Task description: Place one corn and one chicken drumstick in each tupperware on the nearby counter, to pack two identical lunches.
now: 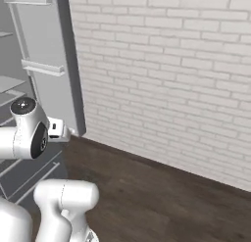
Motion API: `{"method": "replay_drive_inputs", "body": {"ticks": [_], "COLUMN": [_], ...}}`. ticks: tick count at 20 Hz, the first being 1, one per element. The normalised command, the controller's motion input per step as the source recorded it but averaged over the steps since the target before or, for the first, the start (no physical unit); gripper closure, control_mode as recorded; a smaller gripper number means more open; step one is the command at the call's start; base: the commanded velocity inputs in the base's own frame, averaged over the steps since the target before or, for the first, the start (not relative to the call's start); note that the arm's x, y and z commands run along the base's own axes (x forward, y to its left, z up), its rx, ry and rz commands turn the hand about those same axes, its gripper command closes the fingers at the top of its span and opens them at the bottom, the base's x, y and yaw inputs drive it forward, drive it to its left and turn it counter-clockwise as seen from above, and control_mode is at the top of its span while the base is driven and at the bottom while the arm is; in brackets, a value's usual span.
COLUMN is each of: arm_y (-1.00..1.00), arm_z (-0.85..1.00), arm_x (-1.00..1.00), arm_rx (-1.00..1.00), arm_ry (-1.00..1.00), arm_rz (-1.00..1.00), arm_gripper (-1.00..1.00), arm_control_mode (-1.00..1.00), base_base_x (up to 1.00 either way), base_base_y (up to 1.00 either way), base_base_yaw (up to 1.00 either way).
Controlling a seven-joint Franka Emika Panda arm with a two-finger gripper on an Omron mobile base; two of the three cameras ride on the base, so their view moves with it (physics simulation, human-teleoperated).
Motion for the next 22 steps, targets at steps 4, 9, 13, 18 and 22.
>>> {"method": "replay_drive_inputs", "body": {"ticks": [4, 9, 13, 18, 22], "arm_y": [0.00, 0.00, 0.00, 0.00, 0.00], "arm_z": [0.00, 0.00, 0.00, 0.00, 0.00], "arm_x": [0.00, 0.00, 0.00, 0.00, 0.00], "arm_rx": [0.00, 0.00, 0.00, 0.00, 0.00], "arm_ry": [0.00, 0.00, 0.00, 0.00, 0.00], "arm_rz": [0.00, 0.00, 0.00, 0.00, 0.00], "arm_gripper": [-1.00, -1.00, -1.00, -1.00, -1.00], "arm_control_mode": [1.00, 1.00, 1.00, 1.00, 1.00], "base_base_x": [0.84, 0.23, 0.23, 0.32, 0.24], "base_base_y": [-0.50, -0.50, -0.46, -0.66, -0.56], "base_base_yaw": [0.28, 0.43, 0.46, 0.16, 0.04]}}
